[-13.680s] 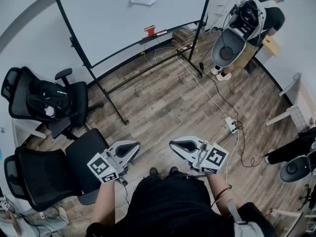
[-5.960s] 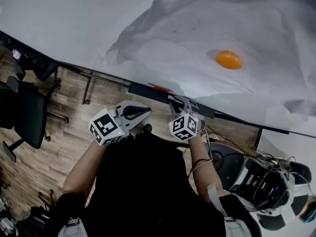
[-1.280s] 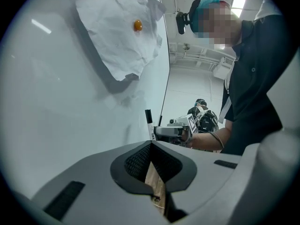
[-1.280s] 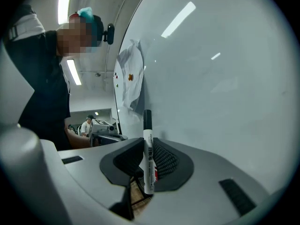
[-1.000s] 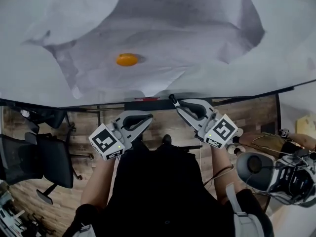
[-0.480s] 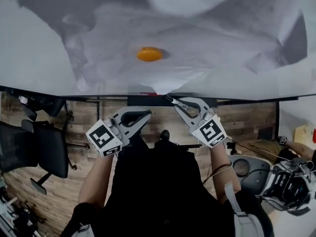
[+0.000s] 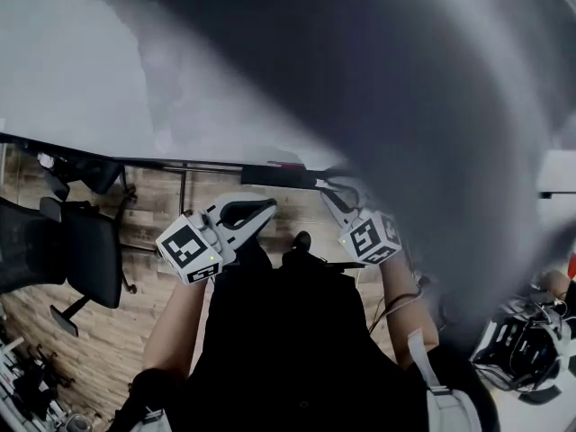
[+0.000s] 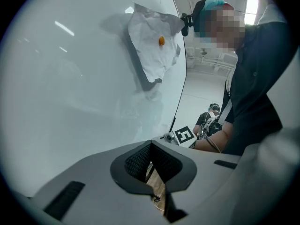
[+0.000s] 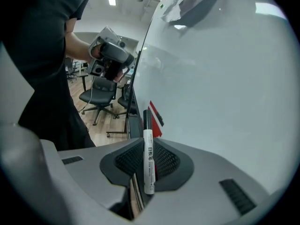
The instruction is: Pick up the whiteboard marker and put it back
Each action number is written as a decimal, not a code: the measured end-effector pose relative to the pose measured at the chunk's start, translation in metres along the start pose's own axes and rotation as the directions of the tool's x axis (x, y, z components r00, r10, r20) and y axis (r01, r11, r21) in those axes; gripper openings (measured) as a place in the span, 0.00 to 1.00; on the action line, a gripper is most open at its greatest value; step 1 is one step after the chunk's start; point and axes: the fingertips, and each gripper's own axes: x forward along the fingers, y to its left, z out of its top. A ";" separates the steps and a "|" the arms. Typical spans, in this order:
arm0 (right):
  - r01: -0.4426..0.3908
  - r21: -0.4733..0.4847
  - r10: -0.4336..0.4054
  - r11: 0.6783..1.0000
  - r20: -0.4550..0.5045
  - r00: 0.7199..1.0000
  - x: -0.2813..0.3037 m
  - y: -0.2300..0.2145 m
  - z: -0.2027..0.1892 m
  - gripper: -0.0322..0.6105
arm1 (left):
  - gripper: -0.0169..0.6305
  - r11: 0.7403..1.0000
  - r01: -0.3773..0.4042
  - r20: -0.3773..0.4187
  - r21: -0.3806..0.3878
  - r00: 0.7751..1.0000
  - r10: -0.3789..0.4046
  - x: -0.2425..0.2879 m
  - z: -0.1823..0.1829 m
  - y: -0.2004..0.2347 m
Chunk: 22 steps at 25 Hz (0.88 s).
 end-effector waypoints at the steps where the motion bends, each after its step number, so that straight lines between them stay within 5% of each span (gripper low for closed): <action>1: -0.002 -0.014 0.002 1.000 -0.013 1.000 0.002 0.004 -0.003 0.16 | 0.05 1.000 -0.005 0.003 -0.004 1.000 0.005 -0.003 -0.001 -0.002; 22: -0.037 -0.046 0.032 0.998 -0.114 0.993 0.019 0.054 -0.033 0.16 | 0.05 0.997 -0.081 0.008 -0.017 0.997 0.081 -0.052 -0.024 -0.039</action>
